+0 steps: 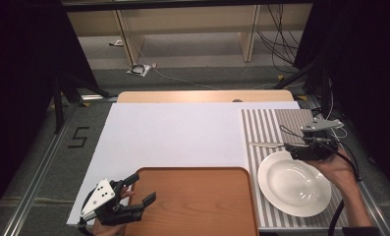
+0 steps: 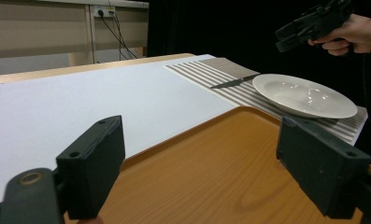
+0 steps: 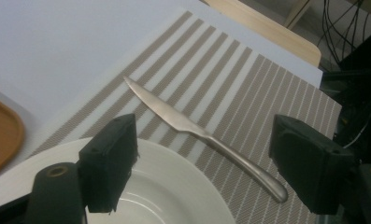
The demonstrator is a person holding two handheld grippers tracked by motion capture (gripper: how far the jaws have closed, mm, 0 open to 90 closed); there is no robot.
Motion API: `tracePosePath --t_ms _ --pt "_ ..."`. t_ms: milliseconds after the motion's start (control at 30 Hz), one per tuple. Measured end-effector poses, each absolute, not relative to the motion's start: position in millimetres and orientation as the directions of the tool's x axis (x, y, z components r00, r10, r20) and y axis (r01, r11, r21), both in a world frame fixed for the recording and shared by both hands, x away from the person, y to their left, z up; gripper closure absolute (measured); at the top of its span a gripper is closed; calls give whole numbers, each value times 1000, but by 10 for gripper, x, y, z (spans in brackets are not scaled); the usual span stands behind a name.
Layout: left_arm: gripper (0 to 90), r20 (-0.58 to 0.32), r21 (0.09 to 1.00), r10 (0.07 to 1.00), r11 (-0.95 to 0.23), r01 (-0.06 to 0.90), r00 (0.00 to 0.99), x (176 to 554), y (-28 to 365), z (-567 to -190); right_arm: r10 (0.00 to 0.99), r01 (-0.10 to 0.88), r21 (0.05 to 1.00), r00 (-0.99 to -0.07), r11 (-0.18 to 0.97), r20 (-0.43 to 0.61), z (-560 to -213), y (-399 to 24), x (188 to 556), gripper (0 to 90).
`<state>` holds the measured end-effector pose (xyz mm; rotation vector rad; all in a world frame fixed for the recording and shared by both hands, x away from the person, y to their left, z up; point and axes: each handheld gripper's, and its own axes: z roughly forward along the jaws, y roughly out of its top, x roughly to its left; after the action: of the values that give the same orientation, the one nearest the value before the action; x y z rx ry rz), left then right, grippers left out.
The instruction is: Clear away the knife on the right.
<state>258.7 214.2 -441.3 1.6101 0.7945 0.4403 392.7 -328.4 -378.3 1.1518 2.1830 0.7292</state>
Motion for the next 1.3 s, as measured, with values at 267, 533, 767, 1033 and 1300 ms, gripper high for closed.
tracePosePath --t_ms 267,533,767,1033,1300 --pt "155 -153 967 705 -37 252 692 2590 2144 -4416 837 604 595 -484 530 -255 -3823 -3308 4178 254" --pt "155 -153 967 705 -36 251 692 2590 2144 -4416 825 654 509 -501 560 -262 -3895 -3346 4425 258" --pt "155 -156 966 704 -36 255 693 2595 2138 -4422 828 685 470 -499 557 -255 -3970 -3389 4578 263" --pt "155 -157 966 705 -34 255 692 2596 2142 -4422 826 724 398 -506 563 -249 -4021 -3398 4763 279" --pt "155 -157 967 703 -34 254 693 2596 2141 -4422 808 750 300 -535 589 -247 -4080 -3366 4923 299"
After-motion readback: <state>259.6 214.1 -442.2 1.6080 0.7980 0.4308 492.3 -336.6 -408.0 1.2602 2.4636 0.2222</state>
